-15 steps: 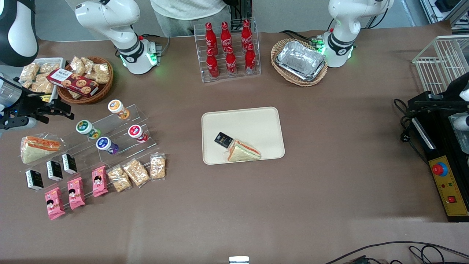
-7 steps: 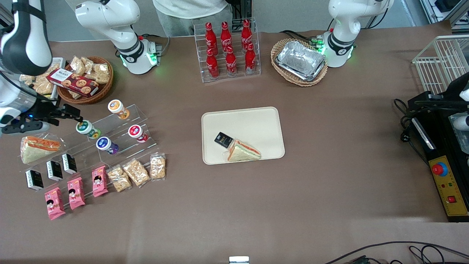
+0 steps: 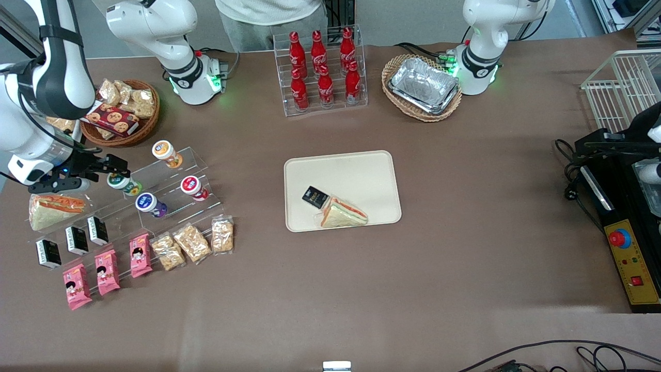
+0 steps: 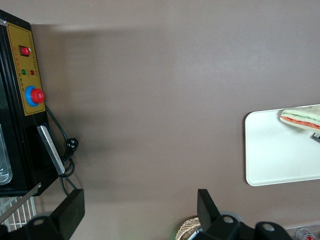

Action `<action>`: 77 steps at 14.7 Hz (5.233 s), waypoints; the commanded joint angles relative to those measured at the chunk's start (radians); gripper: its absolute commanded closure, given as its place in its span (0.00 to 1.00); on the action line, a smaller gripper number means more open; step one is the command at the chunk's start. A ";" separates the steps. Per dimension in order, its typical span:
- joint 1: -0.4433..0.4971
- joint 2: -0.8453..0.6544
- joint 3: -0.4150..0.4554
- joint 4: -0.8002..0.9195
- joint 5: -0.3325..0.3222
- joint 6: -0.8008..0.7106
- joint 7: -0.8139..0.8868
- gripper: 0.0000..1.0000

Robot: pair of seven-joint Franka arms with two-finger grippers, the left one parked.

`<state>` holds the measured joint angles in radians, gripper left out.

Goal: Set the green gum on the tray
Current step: 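Close the right gripper around the green-labelled gum bottle's cap, then lift the green gum bottle up off the rack with the right gripper, then carry the green gum bottle over the white tray beside the tissue pack, then lower the bottle onto the tray and open the right gripper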

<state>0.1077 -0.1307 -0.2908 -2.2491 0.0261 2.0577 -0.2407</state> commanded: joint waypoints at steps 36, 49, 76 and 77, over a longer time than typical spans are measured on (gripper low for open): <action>0.003 0.058 0.570 0.356 0.067 -0.355 0.846 1.00; 0.202 0.336 0.708 0.077 -0.072 0.346 1.358 1.00; 0.013 -0.056 0.342 0.106 0.028 -0.131 0.517 0.00; 0.012 -0.069 0.303 0.112 0.020 -0.136 0.476 0.00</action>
<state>0.1220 -0.1546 0.1273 -2.1246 0.0274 1.9475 0.3978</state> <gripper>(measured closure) 0.000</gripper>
